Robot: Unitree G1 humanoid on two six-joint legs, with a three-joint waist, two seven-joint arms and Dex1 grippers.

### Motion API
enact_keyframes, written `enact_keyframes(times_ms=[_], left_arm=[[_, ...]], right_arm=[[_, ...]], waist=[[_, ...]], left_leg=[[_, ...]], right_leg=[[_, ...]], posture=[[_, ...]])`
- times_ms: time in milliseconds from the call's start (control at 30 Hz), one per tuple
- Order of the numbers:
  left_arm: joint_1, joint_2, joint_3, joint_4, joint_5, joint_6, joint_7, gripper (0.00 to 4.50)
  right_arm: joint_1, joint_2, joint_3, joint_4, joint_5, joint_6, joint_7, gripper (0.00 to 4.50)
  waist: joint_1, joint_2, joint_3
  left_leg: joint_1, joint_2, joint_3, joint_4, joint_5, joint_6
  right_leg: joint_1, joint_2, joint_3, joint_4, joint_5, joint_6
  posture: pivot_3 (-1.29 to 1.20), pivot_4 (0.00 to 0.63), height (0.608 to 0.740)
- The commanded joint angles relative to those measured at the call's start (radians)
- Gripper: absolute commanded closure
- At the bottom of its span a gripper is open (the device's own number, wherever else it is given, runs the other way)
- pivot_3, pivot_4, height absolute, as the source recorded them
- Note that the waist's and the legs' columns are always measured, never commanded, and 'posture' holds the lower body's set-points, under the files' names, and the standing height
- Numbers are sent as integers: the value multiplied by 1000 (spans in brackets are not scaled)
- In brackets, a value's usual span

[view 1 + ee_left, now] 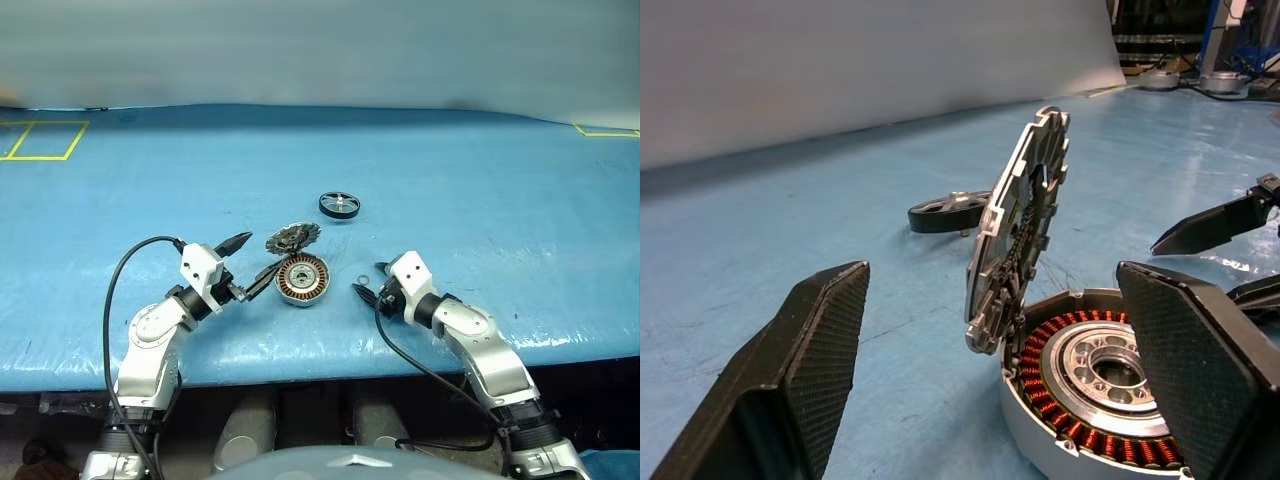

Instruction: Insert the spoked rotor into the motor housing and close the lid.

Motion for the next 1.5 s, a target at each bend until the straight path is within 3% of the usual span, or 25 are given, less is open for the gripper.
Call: enact_keyframes(times_ms=[33, 167, 433, 567, 1100, 1500], left_arm=[[1, 24, -4, -31, 9, -14, -2, 254], [21, 36, -2, -43, -3, -8, -3, 254], [45, 82, -3, -64, -1, 4, -15, 254], [46, 87, -22, -54, 10, -16, -21, 254], [32, 58, -86, 48, 36, -168, -82, 254], [56, 58, -61, 60, 19, -243, -86, 254]], right_arm=[[-13, -1, -7, 4, -8, 0, -11, 1905], [-2, -18, -9, 5, -15, 16, -6, 3161], [24, -24, -24, -11, 17, 40, 16, 3161], [21, -24, -34, -19, 24, 48, 13, 3826], [-71, -47, 4, -239, 119, 62, 132, 3826], [-172, 50, 169, -148, 100, 48, 159, 3826]], waist=[[0, 0, 0], [0, 0, 0], [2, 0, 0], [4, 0, 0], [1, 0, 0], [1, 0, 0]], left_leg=[[0, 0, 0, 0, 0, 0], [0, 0, 0, 0, -1, -2], [0, 0, -2, -2, -2, -2], [0, 0, -2, -4, -2, -2], [0, 0, 0, -10, 0, 0], [0, -1, 0, -11, 0, 0]], right_leg=[[0, 0, 0, 0, 0, 0], [0, -3, 0, -1, 0, 0], [0, -4, -1, -4, 0, 0], [0, -5, -1, -5, 0, 0], [-1, -3, -1, -6, 0, 0], [-2, -3, -1, -7, 0, 0]], posture=[[0, 150, 740], [0, 150, 740], [0, 150, 740], [0, 150, 740], [0, 150, 740], [0, 150, 740]])
